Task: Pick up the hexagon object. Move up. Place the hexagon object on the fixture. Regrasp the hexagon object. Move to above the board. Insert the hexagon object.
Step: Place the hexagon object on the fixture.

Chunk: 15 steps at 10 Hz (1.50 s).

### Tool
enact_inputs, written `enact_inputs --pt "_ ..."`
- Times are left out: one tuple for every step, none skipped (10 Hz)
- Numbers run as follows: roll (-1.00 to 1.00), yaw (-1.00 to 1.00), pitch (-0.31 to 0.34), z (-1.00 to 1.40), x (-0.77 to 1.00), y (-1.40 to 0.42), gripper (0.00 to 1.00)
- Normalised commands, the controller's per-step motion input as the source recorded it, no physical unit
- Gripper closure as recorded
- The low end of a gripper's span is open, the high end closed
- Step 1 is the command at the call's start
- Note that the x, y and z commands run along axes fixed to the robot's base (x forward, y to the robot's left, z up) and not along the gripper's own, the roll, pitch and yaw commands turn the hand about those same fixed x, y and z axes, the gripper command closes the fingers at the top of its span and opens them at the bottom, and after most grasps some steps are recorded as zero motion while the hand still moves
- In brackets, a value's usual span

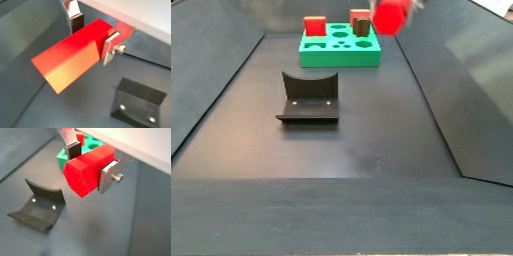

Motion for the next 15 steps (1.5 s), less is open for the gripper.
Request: enact_inputs --pt "0.13 1.00 0.147 0.25 1.00 -0.54 1.00" --pt "0.12 0.77 0.173 0.20 1.00 -0.43 1.00" --pt "0.11 0.55 0.172 0.17 1.00 -0.38 1.00" --pt "0.11 0.37 0.166 0.14 1.00 -0.32 1.00" --pt "0.10 0.24 0.159 0.11 1.00 -0.26 1.00" --pt "0.10 0.14 0.157 0.08 1.00 -0.20 1.00" --pt "0.10 0.10 0.164 0.07 1.00 -0.16 1.00" --pt "0.12 0.07 0.168 0.05 1.00 -0.12 1.00" --pt "0.12 0.06 0.162 0.03 1.00 -0.10 1.00" --pt "0.12 0.05 0.162 0.02 1.00 -0.08 1.00" --pt "0.11 0.04 0.165 0.02 1.00 -0.06 1.00" --pt "0.11 0.04 0.167 0.01 1.00 -0.05 1.00" --pt "-1.00 0.28 0.121 -0.42 1.00 0.99 1.00" --pt "-1.00 0.26 0.116 -0.42 1.00 1.00 1.00" --pt "-1.00 0.21 0.103 -0.33 1.00 0.92 1.00"
